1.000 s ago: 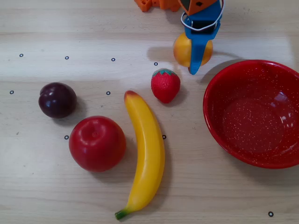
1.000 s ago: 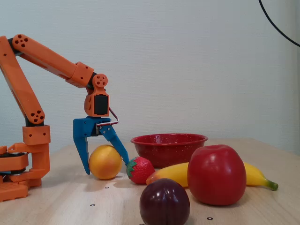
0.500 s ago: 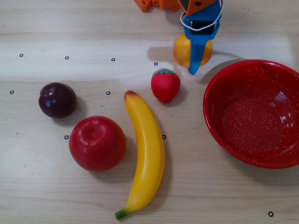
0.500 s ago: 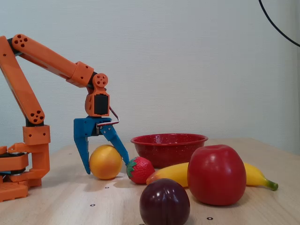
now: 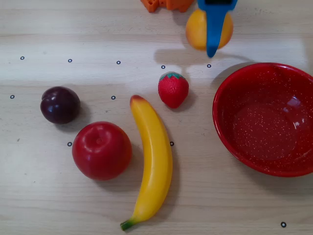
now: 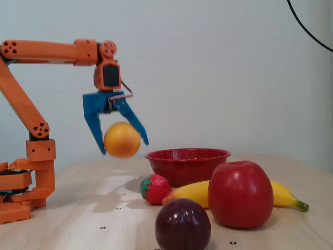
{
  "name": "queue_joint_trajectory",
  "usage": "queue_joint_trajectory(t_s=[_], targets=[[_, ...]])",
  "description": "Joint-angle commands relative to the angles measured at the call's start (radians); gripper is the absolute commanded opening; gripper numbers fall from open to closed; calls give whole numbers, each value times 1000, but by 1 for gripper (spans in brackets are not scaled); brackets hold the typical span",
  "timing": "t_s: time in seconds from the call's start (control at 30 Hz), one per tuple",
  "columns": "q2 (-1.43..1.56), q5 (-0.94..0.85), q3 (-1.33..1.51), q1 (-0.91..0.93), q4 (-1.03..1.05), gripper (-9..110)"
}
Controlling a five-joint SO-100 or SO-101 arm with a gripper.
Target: Put the peach in the red bowl.
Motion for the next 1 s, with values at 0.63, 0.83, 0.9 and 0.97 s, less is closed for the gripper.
queue_joint_trajectory(t_s=[0.63, 0.83, 0.9, 0.97], targets=[[58, 175, -21, 117, -808, 0], [-41, 244, 115, 130, -1051, 0], [-72, 253, 132, 133, -1114, 0], [-103, 265, 144, 140, -1166, 0]])
